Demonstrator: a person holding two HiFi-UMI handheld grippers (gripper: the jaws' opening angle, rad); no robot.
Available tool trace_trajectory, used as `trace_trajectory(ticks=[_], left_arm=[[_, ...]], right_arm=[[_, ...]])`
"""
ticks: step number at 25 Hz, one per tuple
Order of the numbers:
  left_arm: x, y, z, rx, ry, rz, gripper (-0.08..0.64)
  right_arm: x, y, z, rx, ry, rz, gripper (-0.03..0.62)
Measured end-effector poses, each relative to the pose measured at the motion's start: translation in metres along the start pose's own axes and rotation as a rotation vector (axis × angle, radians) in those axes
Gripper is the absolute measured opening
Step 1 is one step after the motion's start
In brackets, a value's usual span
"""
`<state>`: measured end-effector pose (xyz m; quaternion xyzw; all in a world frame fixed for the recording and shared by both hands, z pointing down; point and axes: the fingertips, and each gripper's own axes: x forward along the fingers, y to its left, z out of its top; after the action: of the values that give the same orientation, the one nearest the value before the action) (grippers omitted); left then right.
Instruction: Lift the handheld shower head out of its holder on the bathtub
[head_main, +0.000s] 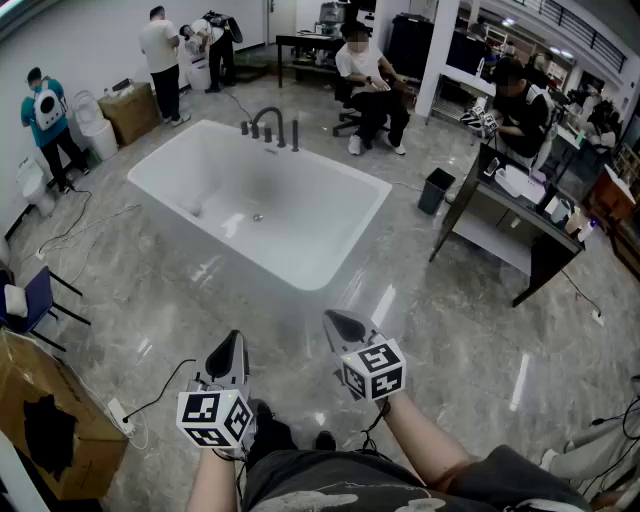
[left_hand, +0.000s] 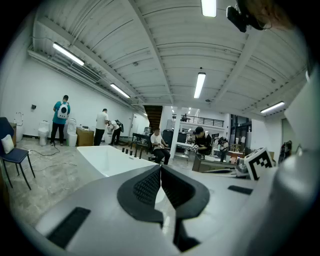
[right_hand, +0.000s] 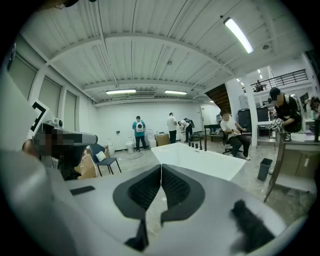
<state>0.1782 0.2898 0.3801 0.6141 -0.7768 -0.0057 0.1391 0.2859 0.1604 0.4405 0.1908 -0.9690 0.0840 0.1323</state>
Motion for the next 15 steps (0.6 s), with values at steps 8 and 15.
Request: trace_trajectory(ticks=[8,15], left_arm=[[-0.008,-0.004,-0.007,0.000,0.015,0.001,0.015],[-0.014,-0.006,-0.011,-0.007,0.017,0.004,0.015]], right_arm=[[-0.007,0.000,-0.008,0.002,0.017,0.000,0.028],[-0.010,0.001,-0.018,0.034,0.019,0.001,0.026]])
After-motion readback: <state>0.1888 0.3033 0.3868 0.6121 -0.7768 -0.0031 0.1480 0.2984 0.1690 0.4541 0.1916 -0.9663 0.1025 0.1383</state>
